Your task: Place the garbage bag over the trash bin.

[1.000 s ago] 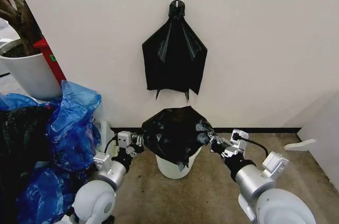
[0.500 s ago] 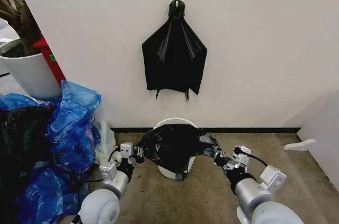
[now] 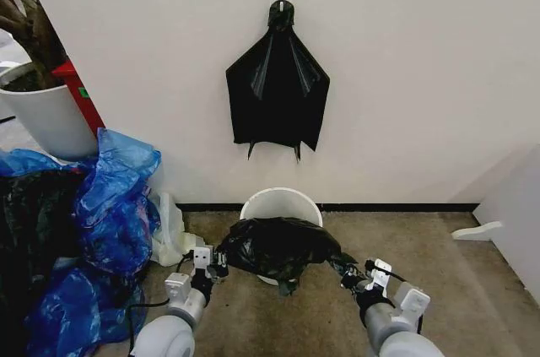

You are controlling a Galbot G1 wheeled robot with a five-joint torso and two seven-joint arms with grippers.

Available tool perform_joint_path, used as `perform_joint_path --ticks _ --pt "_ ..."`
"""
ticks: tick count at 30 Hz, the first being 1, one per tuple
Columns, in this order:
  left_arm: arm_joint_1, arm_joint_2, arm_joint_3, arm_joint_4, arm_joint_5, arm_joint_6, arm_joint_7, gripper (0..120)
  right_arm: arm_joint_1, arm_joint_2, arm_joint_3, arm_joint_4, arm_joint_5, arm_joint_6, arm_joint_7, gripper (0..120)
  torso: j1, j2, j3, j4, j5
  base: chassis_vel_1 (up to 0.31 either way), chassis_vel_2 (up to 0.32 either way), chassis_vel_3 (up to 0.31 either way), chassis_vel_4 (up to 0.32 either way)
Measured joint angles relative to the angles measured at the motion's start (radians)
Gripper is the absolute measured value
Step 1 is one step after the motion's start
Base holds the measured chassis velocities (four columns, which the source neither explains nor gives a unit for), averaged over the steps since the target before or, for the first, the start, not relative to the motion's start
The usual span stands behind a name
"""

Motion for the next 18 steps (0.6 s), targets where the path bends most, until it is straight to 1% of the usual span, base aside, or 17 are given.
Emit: perform_joint_path --ticks 5,9,12,15,17,18 --pt "-0.032 -0.028 0.012 0.085 0.028 -0.04 0.03 0 0.006 0.0 0.013 -0.058 -0.045 0.022 -0.048 0 0.0 0.0 0.0 -0.0001 0.0 0.0 0.0 0.0 0.0" --pt "-0.04 -0.039 0.017 0.107 0.037 -0.053 0.033 0 0.012 0.003 0.018 -0.081 -0.072 0.033 -0.079 0 0.0 0.0 0.0 0.0001 0.0 0.0 0.0 0.0 0.0" --pt "-0.033 -0.042 0.016 0.089 0.044 -0.057 0.032 0 0.001 0.003 0.022 -0.073 -0.104 0.045 -0.124 0 0.0 0.0 0.0 0.0 -0.0001 0.0 0.0 0.0 0.0" --pt "-0.027 -0.042 0.011 0.07 0.045 -0.058 0.03 0 -0.008 0.001 0.023 -0.056 -0.117 0.046 -0.142 0 0.0 0.0 0.0 0.0 0.0 0.0 0.0 0.0 0.0" --pt "-0.018 -0.041 0.001 0.043 0.045 -0.058 0.022 0 -0.024 -0.003 0.022 -0.019 -0.166 0.042 -0.17 0 0.0 0.0 0.0 0.0 -0.0001 0.0 0.0 0.0 0.0" --pt "-0.015 -0.041 -0.003 0.032 0.045 -0.058 0.018 0 -0.028 -0.005 0.018 -0.008 -0.208 0.043 -0.181 3 0.0 0.0 0.0 0.0 -0.0001 0.0 0.0 0.0 0.0"
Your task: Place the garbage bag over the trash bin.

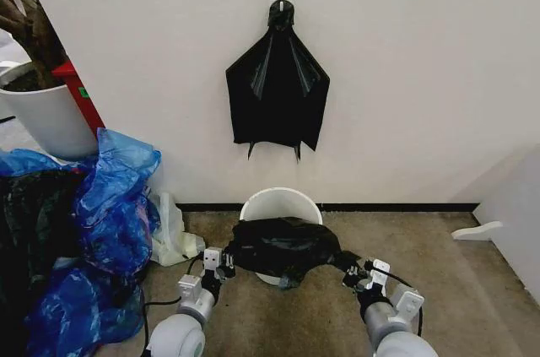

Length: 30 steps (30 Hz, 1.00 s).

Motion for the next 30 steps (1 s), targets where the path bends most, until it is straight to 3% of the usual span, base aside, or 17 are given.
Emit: perform_joint_path --ticks 10,12,15,18,20,25,26,30 --pt "0.003 0.004 -0.011 -0.043 -0.008 0.004 -0.018 0 -0.11 -0.015 -0.003 0.069 -0.359 0.06 -0.105 41 0.0 0.0 0.0 0.0 0.0 0.0 0.0 0.0 0.0" --pt "0.002 0.004 -0.011 -0.046 -0.009 0.006 -0.02 0 -0.12 -0.015 0.0 0.069 -0.388 0.071 -0.122 44 0.0 0.0 0.0 0.0 0.0 0.0 0.0 0.0 0.0" --pt "-0.001 0.002 -0.01 -0.056 -0.012 0.011 -0.024 0 -0.144 -0.015 0.004 0.07 -0.441 0.101 -0.17 57 0.0 0.0 0.0 -0.0001 -0.0001 0.0 0.0 0.0 0.0" --pt "-0.001 0.005 -0.008 -0.066 -0.015 0.02 -0.027 0 -0.149 -0.012 -0.006 0.08 -0.395 0.083 -0.175 69 0.0 0.0 0.0 0.0 -0.0001 0.0 0.0 0.0 0.0" --pt "-0.001 0.006 -0.008 -0.067 -0.016 0.021 -0.028 0 -0.149 -0.01 -0.007 0.081 -0.377 0.075 -0.174 71 0.0 0.0 0.0 0.0 -0.0001 0.0 0.0 0.0 0.0" --pt "-0.002 0.011 -0.008 -0.071 -0.022 0.022 -0.031 0 -0.122 0.006 -0.01 0.093 -0.082 -0.034 -0.097 95 0.0 0.0 0.0 -0.0001 0.0 0.0 0.0 0.0 0.0" --pt "-0.002 0.011 -0.008 -0.071 -0.022 0.022 -0.031 0 -0.122 0.006 -0.01 0.093 -0.082 -0.034 -0.097 95 0.0 0.0 0.0 -0.0001 0.0 0.0 0.0 0.0 0.0" --pt "-0.005 0.012 -0.007 -0.073 -0.024 0.023 -0.031 0 -0.089 0.023 -0.001 0.103 0.159 -0.066 -0.039 100 0.0 0.0 0.0 0.0001 0.0 0.0 0.0 0.0 0.0"
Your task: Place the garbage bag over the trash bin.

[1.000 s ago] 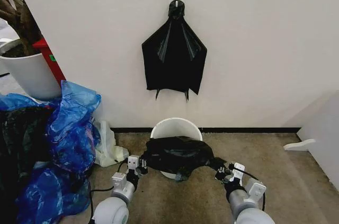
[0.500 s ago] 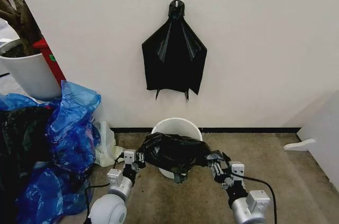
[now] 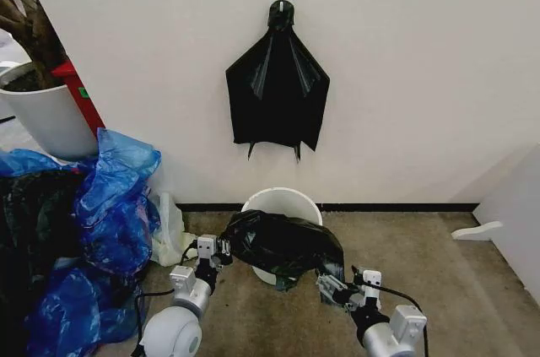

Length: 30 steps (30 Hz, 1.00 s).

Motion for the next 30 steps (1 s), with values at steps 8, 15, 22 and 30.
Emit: perform_joint_path --ticks 8,15,22,30 --pt "-0.005 0.003 0.003 -0.003 -0.006 0.003 0.002 0 0.041 0.031 0.001 -0.062 0.051 0.017 0.01 100 0.0 0.0 0.0 -0.0001 0.0001 0.0 0.0 0.0 0.0" --pt "-0.003 0.004 0.001 -0.007 -0.006 0.003 0.001 0 0.036 0.03 0.002 -0.139 -0.158 0.071 -0.058 100 0.0 0.0 0.0 0.0 0.0001 0.0 0.0 0.0 0.0" --pt "-0.001 -0.004 0.001 -0.006 0.003 0.003 0.001 0 -0.036 0.024 -0.03 -0.057 -0.291 0.069 -0.084 100 0.0 0.0 0.0 -0.0003 -0.0002 0.0 0.0 0.0 0.0" --pt "0.001 -0.009 -0.001 -0.006 0.005 0.003 0.001 0 -0.001 0.032 -0.042 -0.124 -0.267 0.053 -0.092 100 0.0 0.0 0.0 0.0 0.0 0.0 0.0 0.0 0.0"
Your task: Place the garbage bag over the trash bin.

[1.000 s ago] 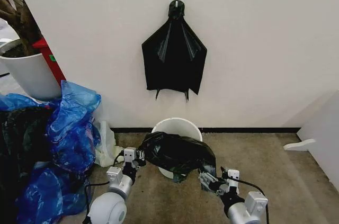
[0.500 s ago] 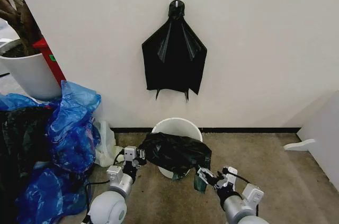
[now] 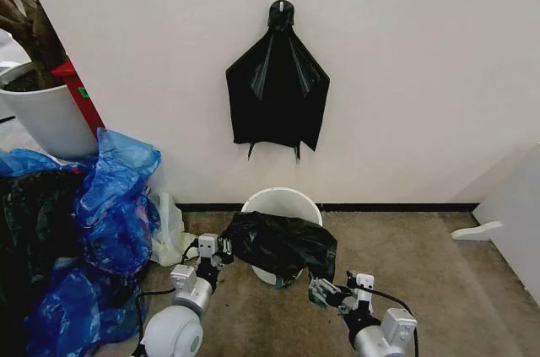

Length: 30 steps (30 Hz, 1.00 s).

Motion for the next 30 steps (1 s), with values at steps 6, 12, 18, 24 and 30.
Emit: perform_joint_path --ticks 6,12,18,24,30 --pt "0.0 -0.004 -0.003 0.002 0.001 0.0 0.0 0 0.009 0.011 0.006 -0.049 0.002 0.004 -0.043 100 0.0 0.0 0.0 0.0 0.0001 0.0 0.0 0.0 0.0" --pt "0.0 -0.011 -0.003 0.005 0.004 -0.001 0.0 0 -0.009 0.031 -0.024 -0.073 -0.03 0.013 -0.052 100 0.0 0.0 0.0 -0.0002 0.0 0.0 0.0 0.0 0.0" --pt "0.004 -0.013 -0.004 0.004 0.006 -0.004 0.004 0 0.046 0.021 0.008 -0.054 -0.014 0.018 -0.018 98 0.0 0.0 0.0 0.0 0.0 0.0 0.0 0.0 0.0" --pt "0.007 -0.015 -0.004 0.004 0.01 -0.009 0.011 0 0.127 -0.032 0.056 -0.015 0.0 0.001 0.033 100 0.0 0.0 0.0 0.0 0.0001 0.0 0.0 0.0 0.0" --pt "0.018 -0.014 -0.006 0.004 0.022 -0.024 0.022 0 0.259 -0.113 0.094 0.03 0.03 -0.03 0.088 100 0.0 0.0 0.0 0.0 0.0 0.0 0.0 0.0 0.0"
